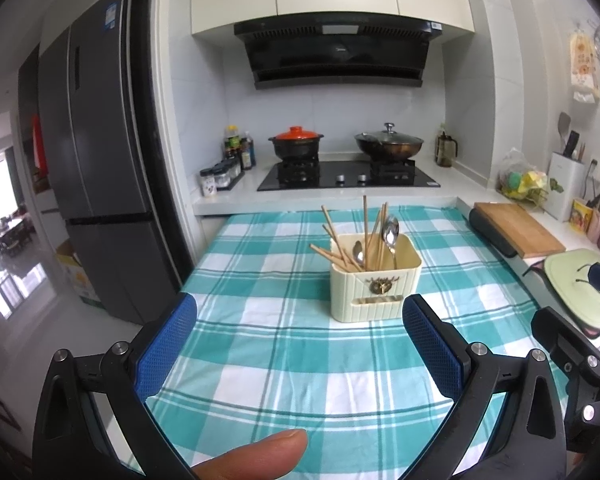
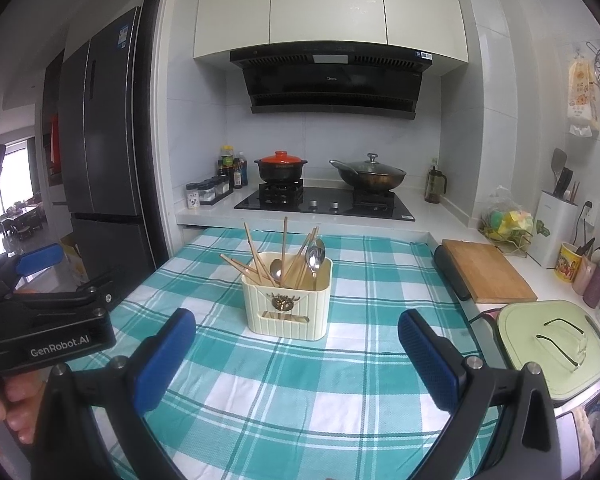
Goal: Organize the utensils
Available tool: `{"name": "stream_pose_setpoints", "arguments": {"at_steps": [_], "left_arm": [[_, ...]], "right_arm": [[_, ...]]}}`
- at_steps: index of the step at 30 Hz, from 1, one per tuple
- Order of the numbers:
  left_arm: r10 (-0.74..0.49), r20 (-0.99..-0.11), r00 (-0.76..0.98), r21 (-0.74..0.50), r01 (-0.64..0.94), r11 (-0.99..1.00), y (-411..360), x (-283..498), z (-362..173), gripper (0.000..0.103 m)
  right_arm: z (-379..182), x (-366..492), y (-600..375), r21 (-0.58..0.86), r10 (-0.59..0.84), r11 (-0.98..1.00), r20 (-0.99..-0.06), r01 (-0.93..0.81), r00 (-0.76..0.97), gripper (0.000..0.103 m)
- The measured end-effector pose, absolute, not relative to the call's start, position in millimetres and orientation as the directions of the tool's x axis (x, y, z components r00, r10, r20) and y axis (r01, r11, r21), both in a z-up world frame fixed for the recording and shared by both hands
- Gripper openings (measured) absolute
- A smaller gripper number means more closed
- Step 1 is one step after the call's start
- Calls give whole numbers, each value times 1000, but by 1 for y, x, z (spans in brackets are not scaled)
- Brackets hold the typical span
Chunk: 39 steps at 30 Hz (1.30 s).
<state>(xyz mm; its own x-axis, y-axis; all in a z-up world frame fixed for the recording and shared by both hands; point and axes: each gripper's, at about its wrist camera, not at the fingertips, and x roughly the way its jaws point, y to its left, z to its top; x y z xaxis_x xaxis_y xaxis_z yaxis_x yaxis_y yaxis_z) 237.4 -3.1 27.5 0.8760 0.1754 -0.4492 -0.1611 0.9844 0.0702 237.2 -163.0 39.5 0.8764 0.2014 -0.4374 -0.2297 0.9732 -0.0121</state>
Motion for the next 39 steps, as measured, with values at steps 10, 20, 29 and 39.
{"name": "stream_pose_setpoints", "arguments": {"at_steps": [10,20,29,39], "left_arm": [[180,-456,872,70,-166,984,-1,239,24,102],[182,-456,871,72,-168,983,0,239,24,102],[181,-461,869,70,-167,983,2,239,24,102],[178,-462,869,71,-164,984,3,239,24,102]], "right_arm": [[40,237,-160,-17,209,970,-445,-242,871,103],[40,236,-160,-18,213,969,-446,-246,870,103],[39,235,-158,-19,214,969,-446,-248,869,103],[39,236,-159,-18,216,968,-448,-250,868,103]]}}
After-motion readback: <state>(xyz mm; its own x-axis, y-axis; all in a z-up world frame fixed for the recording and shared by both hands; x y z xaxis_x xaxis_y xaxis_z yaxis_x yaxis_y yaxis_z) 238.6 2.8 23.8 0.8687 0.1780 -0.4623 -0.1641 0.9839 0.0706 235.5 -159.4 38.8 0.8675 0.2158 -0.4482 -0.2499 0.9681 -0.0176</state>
